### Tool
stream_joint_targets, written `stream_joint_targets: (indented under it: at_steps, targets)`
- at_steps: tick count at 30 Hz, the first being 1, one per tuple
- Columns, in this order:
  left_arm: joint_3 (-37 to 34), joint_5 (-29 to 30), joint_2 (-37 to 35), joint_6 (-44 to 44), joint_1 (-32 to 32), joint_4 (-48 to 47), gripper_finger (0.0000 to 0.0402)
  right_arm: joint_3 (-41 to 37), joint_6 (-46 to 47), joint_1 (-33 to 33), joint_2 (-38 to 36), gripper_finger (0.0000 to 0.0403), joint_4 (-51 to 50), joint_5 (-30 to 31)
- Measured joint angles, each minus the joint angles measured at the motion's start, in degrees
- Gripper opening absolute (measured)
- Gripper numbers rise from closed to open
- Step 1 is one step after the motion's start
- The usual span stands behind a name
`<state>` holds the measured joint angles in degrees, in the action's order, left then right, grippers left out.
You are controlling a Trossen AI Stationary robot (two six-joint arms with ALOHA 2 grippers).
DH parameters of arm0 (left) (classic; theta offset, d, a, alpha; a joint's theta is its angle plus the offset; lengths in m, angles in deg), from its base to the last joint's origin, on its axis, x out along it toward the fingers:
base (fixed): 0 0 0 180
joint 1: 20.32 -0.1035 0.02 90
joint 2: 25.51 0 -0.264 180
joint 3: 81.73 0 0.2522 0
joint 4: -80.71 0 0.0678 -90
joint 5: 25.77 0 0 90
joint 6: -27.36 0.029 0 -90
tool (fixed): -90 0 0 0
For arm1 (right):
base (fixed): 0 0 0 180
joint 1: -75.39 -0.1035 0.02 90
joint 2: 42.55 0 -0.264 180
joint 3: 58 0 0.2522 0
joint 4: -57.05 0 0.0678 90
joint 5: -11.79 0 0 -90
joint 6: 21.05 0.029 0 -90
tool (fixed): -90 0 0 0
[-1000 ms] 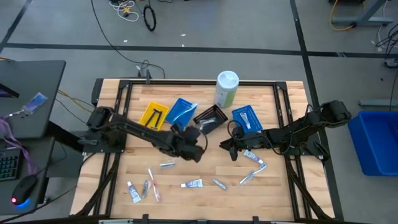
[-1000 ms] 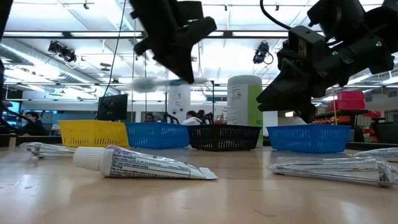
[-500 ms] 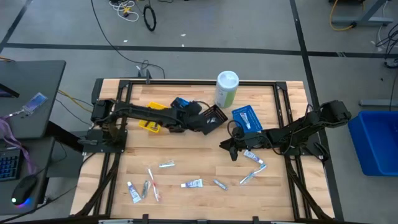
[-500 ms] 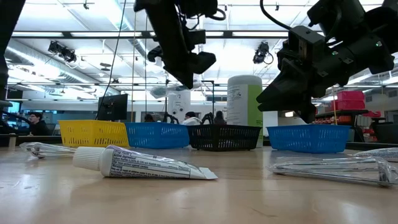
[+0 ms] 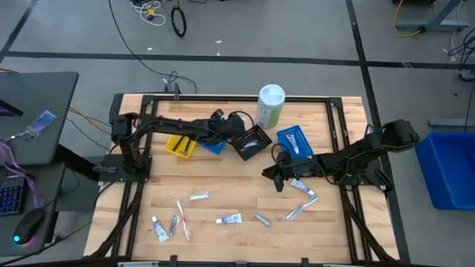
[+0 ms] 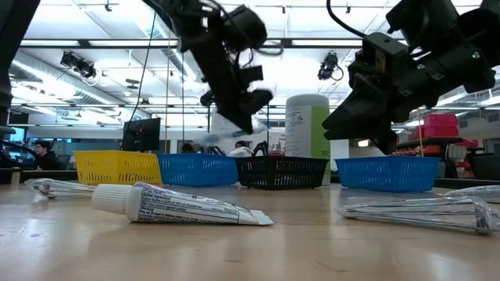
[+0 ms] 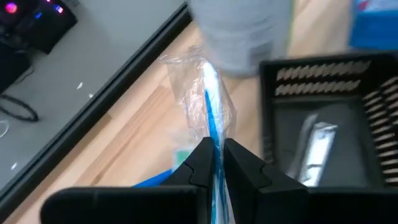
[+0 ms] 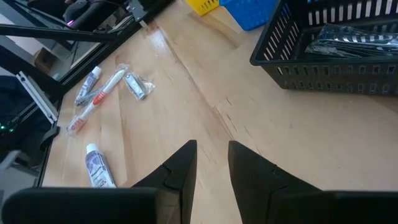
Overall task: Pick & Place Travel size toiletries
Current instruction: Put the blue toothbrush into the left blue basket
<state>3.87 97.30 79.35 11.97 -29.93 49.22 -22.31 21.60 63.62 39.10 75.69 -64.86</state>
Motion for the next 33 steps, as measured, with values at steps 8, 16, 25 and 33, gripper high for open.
stream_joint_targets:
  at_steps: [8, 16, 25, 33]
  targets:
    - [-4.7, 0.5, 0.0, 1.0, -2.2, 4.4, 0.0031, 0.0, -4.3, 0.2, 0.0, 0.0098, 0.0, 0.6]
    - [-5.8, 0.4, 0.0, 1.0, -2.2, 2.0, 0.0032, 0.0, -13.1, 2.0, 0.0, 0.0112, 3.9, 6.0]
    - [-5.7, -0.8, 0.0, 0.0, -2.2, -1.2, 0.0041, 0.0, -19.6, 4.1, 0.0, 0.0185, 9.1, 6.1]
    - [-5.7, 0.6, 0.0, -0.1, -2.2, -1.3, 0.011, 0.0, -19.6, 4.3, 0.0, 0.024, 9.0, 4.5]
